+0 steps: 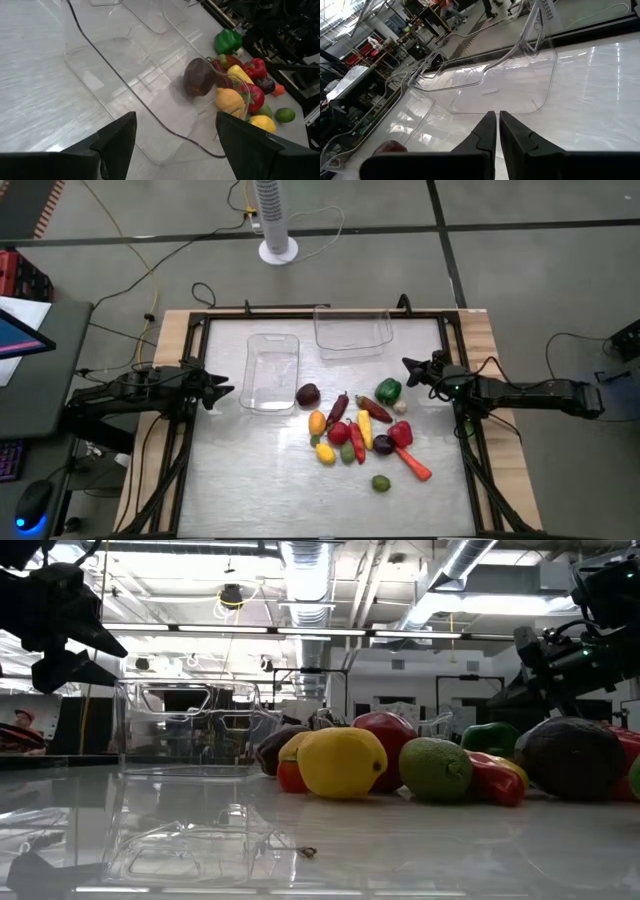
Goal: Sort produce into baskets
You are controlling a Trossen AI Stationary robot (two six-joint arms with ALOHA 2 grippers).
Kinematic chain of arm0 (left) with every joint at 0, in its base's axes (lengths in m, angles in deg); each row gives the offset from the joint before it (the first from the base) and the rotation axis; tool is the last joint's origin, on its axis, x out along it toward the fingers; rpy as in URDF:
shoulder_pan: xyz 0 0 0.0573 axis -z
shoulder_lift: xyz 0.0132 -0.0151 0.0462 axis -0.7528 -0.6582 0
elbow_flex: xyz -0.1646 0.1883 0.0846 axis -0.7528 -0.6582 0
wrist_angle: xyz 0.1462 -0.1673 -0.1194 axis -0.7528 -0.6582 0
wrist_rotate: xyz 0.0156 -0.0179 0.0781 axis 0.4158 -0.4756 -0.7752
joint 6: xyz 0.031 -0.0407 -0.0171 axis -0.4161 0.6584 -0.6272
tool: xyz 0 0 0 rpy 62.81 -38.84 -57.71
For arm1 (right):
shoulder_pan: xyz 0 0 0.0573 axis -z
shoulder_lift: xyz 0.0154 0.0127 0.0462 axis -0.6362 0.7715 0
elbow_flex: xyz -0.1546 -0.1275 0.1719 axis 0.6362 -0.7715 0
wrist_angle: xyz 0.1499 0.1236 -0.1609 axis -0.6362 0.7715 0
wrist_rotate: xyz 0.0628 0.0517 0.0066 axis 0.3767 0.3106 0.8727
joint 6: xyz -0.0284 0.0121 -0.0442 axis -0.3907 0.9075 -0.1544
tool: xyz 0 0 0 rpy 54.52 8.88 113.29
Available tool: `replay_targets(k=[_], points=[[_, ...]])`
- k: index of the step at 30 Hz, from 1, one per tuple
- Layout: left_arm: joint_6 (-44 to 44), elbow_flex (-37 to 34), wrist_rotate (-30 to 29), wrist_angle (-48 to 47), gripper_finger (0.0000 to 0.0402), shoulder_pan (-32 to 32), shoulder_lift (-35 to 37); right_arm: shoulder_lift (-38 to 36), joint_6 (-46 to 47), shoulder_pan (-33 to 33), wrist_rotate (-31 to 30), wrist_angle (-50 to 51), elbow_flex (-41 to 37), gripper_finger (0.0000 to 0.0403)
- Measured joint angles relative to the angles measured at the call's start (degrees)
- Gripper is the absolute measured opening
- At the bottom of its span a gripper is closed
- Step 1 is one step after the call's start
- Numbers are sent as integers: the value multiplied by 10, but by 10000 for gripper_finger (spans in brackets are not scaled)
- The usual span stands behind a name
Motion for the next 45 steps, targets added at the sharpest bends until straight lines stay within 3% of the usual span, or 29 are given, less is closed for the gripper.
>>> replay_targets(k=[6, 10, 14, 18, 27, 32, 37, 40, 45], points=[[44, 0, -3, 4, 261, 0, 0, 0, 0, 0, 0, 0, 0, 52], [104, 0, -82, 13, 261, 0, 0, 0, 0, 0, 0, 0, 0, 52], [88, 0, -132, 14, 261, 0, 0, 0, 0, 0, 0, 0, 0, 52], [58, 0, -133, 16, 261, 0, 0, 0, 0, 0, 0, 0, 0, 52], [85, 0, -155, 56, 261, 0, 0, 0, 0, 0, 0, 0, 0, 52], [-4, -13, -114, 181, 261, 0, 0, 0, 0, 0, -2, -1, 0, 52], [-178, -60, 18, 420, 261, 0, -9, 0, 0, 0, -12, -1, 0, 52], [-244, -83, 66, 525, 261, 0, -17, 0, 0, 0, -12, 0, 0, 52], [-270, -87, 56, 538, 261, 0, -17, 0, 0, 0, -11, 0, 0, 52]])
